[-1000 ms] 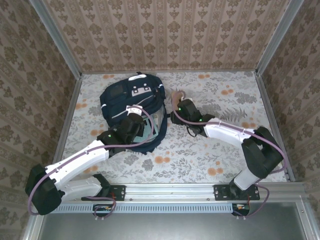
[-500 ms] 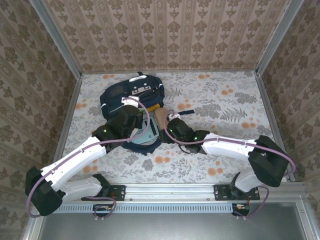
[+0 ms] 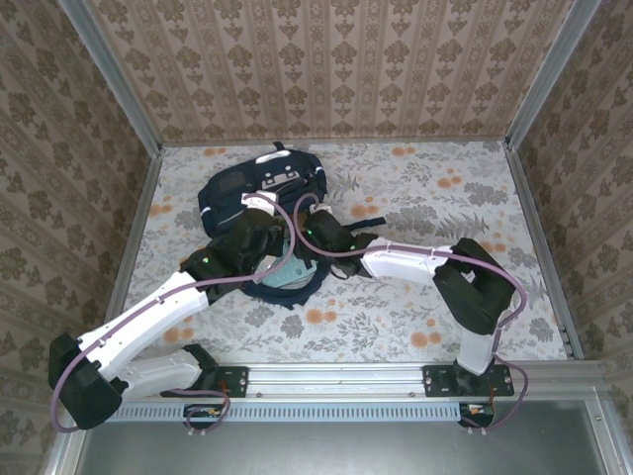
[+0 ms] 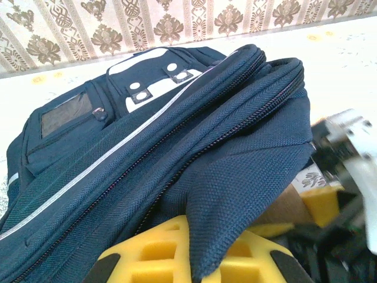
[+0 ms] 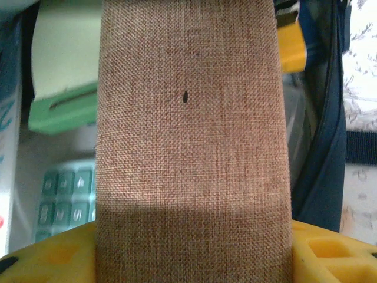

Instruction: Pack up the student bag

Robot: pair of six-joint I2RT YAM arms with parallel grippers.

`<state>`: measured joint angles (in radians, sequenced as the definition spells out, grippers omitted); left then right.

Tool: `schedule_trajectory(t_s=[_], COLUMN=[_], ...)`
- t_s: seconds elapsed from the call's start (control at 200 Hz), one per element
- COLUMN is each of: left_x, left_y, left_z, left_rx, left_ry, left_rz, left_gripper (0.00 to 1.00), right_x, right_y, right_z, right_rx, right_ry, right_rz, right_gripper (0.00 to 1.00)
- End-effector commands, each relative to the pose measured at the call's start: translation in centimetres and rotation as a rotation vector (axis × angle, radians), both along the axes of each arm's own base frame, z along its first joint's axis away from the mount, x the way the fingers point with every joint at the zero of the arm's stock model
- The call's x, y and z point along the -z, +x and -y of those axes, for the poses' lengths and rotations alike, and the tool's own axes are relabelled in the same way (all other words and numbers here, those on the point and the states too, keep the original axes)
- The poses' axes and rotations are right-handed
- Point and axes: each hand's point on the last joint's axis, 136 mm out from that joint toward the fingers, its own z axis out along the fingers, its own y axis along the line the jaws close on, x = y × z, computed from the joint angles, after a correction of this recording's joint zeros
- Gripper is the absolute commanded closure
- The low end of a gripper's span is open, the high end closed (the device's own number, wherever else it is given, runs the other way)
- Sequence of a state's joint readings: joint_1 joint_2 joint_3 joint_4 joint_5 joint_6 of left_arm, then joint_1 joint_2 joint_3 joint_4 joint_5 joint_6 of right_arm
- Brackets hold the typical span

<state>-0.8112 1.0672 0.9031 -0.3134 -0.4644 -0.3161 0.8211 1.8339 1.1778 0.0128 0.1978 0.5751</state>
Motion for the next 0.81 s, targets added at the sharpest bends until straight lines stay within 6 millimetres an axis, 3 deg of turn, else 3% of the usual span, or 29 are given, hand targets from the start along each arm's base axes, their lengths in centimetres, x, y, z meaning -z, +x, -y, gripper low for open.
schedule_trajectory(t_s=[0.0,0.22,0.345,0.57,0.8], left_x=[-4.6,-4.4,-4.2,-3.9,-3.7], left_y=[-0.3,-0.4,-0.4,-0.2,-0.1], left_z=[0.9,1.3,1.3,1.2,1.0], left_rx=[0.041,0.058,0.058,0.045,0.034], left_ry=[-0.119,-0.112,-0.107,-0.09,-0.083], left_rz=[0.11,0.107,0.105,0.104,0.099], left_gripper=[1.0,1.0,1.0,1.0,1.0], right_x=[-1.7,-1.5,-1.2,-1.9,-2.6], right_y=[2.8,6.2,7.3,5.6,2.9], right_z=[-1.1,-1.0,-0.9,0.6,2.8], right_rx=[0.003,0.031,0.044,0.052,0.064], right_ry=[0.039,-0.015,-0.023,0.015,0.055], right_rz=[0.049,0.066,0.058,0.07,0.082], right_gripper=[0.52,0.49,0.34,0.18,0.18])
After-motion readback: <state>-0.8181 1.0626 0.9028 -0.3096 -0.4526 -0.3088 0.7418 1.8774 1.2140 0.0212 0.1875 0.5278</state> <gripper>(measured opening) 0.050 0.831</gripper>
